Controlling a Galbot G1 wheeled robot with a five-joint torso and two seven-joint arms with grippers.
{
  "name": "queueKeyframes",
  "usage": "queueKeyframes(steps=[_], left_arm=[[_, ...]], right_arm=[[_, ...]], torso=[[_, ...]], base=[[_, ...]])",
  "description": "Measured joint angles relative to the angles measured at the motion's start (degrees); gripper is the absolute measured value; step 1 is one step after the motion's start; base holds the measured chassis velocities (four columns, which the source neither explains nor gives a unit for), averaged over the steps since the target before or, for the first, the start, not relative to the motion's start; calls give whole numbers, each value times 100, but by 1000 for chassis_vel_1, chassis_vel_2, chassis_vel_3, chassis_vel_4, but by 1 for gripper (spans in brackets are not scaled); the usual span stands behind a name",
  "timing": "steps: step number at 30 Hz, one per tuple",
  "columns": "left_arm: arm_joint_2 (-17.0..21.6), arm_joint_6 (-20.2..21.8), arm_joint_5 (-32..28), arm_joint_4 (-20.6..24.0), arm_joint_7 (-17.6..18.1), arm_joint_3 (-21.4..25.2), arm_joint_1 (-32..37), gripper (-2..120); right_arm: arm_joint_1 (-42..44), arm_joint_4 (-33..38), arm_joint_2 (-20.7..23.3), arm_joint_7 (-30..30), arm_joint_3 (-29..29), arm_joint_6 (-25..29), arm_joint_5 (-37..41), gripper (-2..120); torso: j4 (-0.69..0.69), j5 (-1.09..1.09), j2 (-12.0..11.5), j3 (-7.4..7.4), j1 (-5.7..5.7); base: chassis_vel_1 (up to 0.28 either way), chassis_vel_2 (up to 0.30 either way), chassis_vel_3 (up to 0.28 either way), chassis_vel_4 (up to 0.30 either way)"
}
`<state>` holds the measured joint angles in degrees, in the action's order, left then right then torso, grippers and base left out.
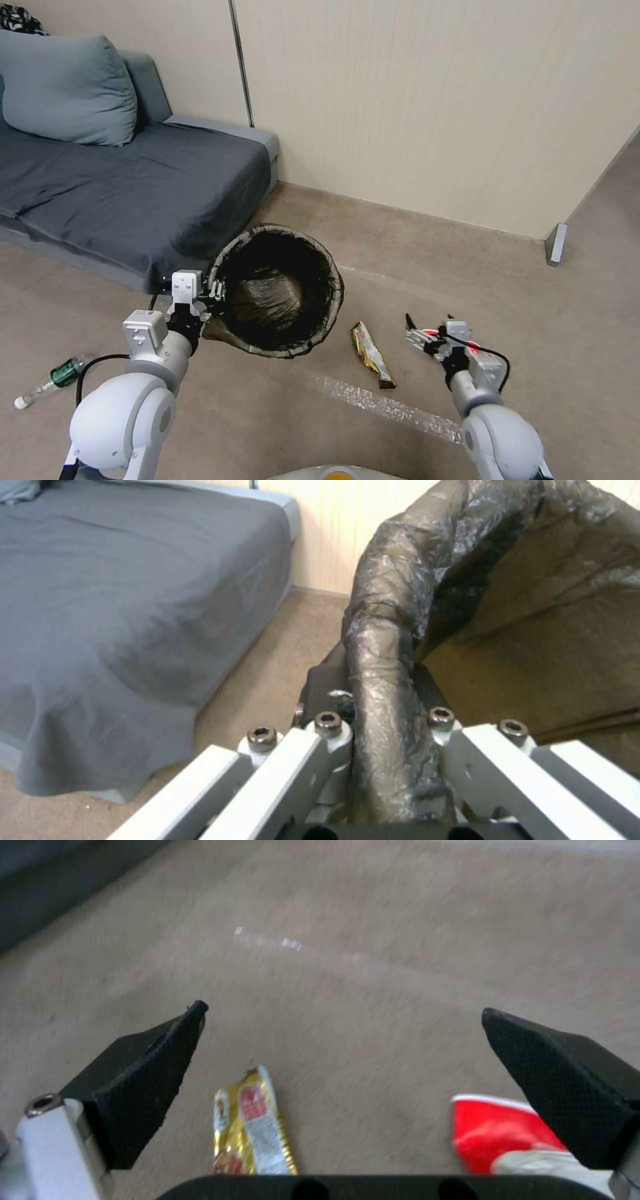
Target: Pick up the trash bin, then pick up the garbage from the floor and place it into the trash bin.
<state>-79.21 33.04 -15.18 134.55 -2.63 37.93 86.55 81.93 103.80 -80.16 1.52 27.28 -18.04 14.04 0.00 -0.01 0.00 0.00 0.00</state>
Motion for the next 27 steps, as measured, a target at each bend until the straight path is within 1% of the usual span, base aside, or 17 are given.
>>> queueKeyframes(steps=[3,4,6,7,9,10,14,15,17,20,21,23,27], left_arm=[[38,71,-44,44,55,0,-51,4],[38,71,-44,44,55,0,-51,4],[46,110,-54,72,68,-5,-83,4],[46,110,-54,72,68,-5,-83,4],[55,152,-63,96,77,-14,-121,4],[55,152,-63,96,77,-14,-121,4],[72,187,-87,122,101,19,-193,4],[72,187,-87,122,101,19,-193,4],[75,199,-106,131,110,40,-215,4],[81,240,-162,143,141,65,-277,4],[81,240,-162,143,141,65,-277,4],[79,250,-167,143,151,52,-302,4],[61,252,-168,133,154,28,-312,4]], right_arm=[[-330,-499,54,4,-272,-158,229,100],[-330,-499,54,4,-272,-158,229,100],[-580,-933,39,4,-419,-226,345,100],[-580,-933,39,4,-419,-226,345,100],[-859,-1386,-5,-16,-539,-320,483,100],[-859,-1386,-5,-16,-539,-320,483,100],[-1202,-1974,-79,-76,-659,-369,523,100],[-1202,-1974,-79,-76,-659,-369,523,100],[-1287,-2098,-113,-100,-679,-377,495,100],[-1570,-2552,-261,-134,-692,-354,177,100],[-1570,-2552,-261,-134,-692,-354,177,100],[-1702,-2839,-334,-116,-706,-268,-43,100],[-1801,-3116,-413,-88,-718,-177,-174,100]], torso=[[0,1,0,0,0],[0,1,0,0,0],[0,1,0,0,0],[0,1,0,0,0],[0,2,0,0,0],[0,2,0,0,0],[0,0,0,0,0],[0,0,0,0,0],[0,0,0,0,0],[0,0,0,0,0],[0,0,0,0,0],[0,0,0,0,0],[0,0,0,0,0]], base=[[0,0,0,0],[0,0,0,0],[0,0,0,0],[0,0,0,0],[0,0,0,0],[0,0,0,0],[0,0,0,0],[0,0,0,0],[0,0,0,0],[0,0,0,0],[0,0,0,0],[0,0,0,0],[0,0,0,0]])
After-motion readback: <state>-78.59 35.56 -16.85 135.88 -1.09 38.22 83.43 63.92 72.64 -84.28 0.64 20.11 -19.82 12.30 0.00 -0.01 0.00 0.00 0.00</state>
